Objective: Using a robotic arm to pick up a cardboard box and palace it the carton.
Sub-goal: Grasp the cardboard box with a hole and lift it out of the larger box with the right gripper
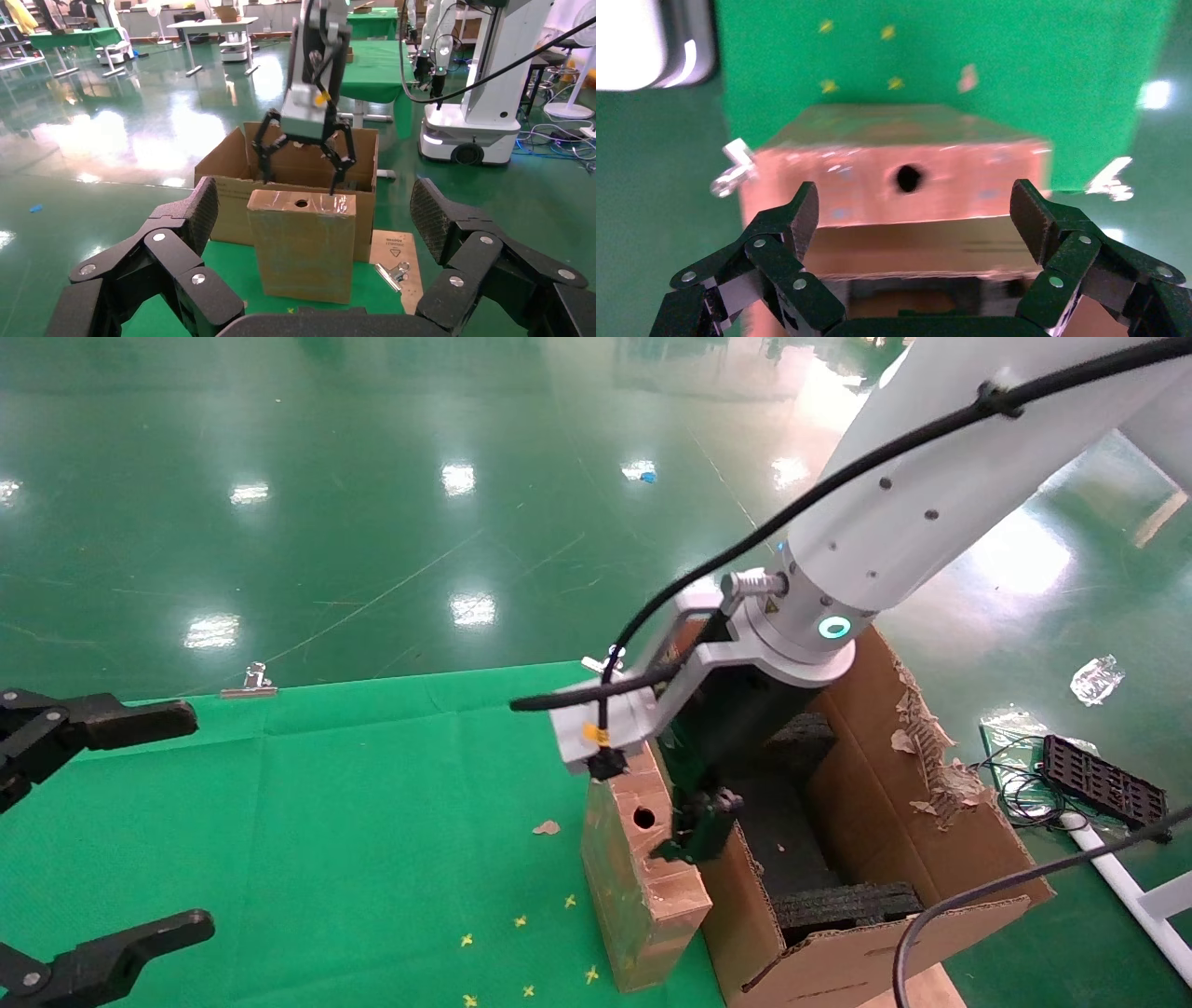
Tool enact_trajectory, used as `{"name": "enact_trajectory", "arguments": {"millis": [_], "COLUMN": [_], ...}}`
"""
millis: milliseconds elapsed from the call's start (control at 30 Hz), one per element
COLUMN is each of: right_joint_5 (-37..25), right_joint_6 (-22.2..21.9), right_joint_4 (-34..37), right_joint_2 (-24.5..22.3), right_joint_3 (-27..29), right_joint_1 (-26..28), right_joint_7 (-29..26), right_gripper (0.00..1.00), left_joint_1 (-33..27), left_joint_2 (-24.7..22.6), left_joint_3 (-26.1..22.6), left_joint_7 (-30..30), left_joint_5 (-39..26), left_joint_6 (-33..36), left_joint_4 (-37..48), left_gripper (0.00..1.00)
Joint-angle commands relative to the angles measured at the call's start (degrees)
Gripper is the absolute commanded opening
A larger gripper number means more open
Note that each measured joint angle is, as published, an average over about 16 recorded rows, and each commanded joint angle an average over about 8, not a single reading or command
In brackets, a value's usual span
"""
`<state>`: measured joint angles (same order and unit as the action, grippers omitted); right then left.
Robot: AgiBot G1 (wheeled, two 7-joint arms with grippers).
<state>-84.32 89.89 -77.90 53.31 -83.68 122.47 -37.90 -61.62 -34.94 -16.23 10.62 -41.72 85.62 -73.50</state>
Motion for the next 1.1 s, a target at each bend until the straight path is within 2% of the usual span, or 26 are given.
{"name": "enact_trajectory", "arguments": {"millis": [33, 300, 667, 767, 900, 1100], "right_joint_5": [0.6, 2.0, 4.1, 4.6, 5.6, 8.9], "right_joint_6": [-0.2, -1.4, -3.1, -3.6, -3.0, -1.3], "right_joint_4": [0.0, -0.1, 0.1, 0.4, 1.8, 9.2], "right_joint_2": [0.1, 0.9, -0.1, -1.2, -1.6, 0.1], "right_joint_3": [-2.8, -8.2, -9.9, -9.7, -10.4, -12.3], "right_joint_1": [1.0, 2.1, 4.8, 5.9, 6.6, 4.5], "right_joint_7": [-0.4, -1.7, -4.7, -8.9, -18.2, -31.6], "right_gripper": [1.0, 1.0, 1.0, 1.0, 1.0, 1.0], "left_joint_1": [0.0, 0.0, 0.0, 0.0, 0.0, 0.0], "left_joint_2": [0.0, 0.0, 0.0, 0.0, 0.0, 0.1], "left_joint_3": [0.0, 0.0, -0.1, -0.1, -0.1, -0.1], "left_joint_7": [0.0, 0.0, 0.0, 0.0, -0.1, -0.1], "left_joint_5": [0.0, 0.0, 0.1, 0.1, 0.1, 0.1], "left_joint_6": [0.0, 0.0, 0.0, 0.0, 0.0, -0.1], "left_joint_4": [0.0, 0.0, 0.0, 0.0, 0.0, 0.0], "left_gripper": [1.0, 1.0, 1.0, 1.0, 1.0, 1.0]}}
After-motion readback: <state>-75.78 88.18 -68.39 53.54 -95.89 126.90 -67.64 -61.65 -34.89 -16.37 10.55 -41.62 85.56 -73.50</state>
